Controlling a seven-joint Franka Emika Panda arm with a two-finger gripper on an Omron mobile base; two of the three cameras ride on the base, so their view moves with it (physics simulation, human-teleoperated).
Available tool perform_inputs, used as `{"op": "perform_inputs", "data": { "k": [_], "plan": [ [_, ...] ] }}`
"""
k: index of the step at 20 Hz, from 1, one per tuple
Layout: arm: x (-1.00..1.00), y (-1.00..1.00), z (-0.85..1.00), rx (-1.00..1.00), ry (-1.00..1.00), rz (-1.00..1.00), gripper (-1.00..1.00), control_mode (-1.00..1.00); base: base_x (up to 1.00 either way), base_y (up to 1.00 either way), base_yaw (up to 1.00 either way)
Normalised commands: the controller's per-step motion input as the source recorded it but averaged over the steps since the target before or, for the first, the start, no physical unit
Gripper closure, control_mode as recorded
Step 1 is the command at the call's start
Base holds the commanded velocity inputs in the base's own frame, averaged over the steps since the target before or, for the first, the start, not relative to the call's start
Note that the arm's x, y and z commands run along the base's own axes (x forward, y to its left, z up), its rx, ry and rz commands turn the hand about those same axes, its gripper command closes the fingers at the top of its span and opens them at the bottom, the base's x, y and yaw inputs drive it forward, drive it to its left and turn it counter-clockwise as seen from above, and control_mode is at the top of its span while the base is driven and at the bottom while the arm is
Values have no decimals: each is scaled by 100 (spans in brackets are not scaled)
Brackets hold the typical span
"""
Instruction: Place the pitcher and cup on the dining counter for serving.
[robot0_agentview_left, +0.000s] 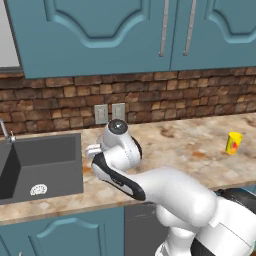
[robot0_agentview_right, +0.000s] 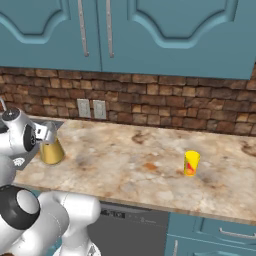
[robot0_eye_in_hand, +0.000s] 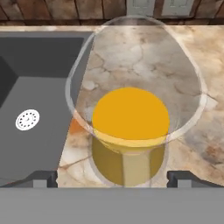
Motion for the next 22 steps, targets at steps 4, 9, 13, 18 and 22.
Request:
{"op": "perform_inputs", "data": {
  "k": [4,9,13,18,22],
  "plan": [
    [16,0,-21,0,7,0,-100,-100,0,0,0],
    [12,0,-26,0,4,0,-100,-100,0,0,0],
    [18,-2,-27,0,1,0,-100,-100,0,0,0],
    [9,-9,-37,0,1,0,-100,-100,0,0,0],
    [-8,-27,-50,0,4,0,100,-100,0,0,0]
  ]
}}
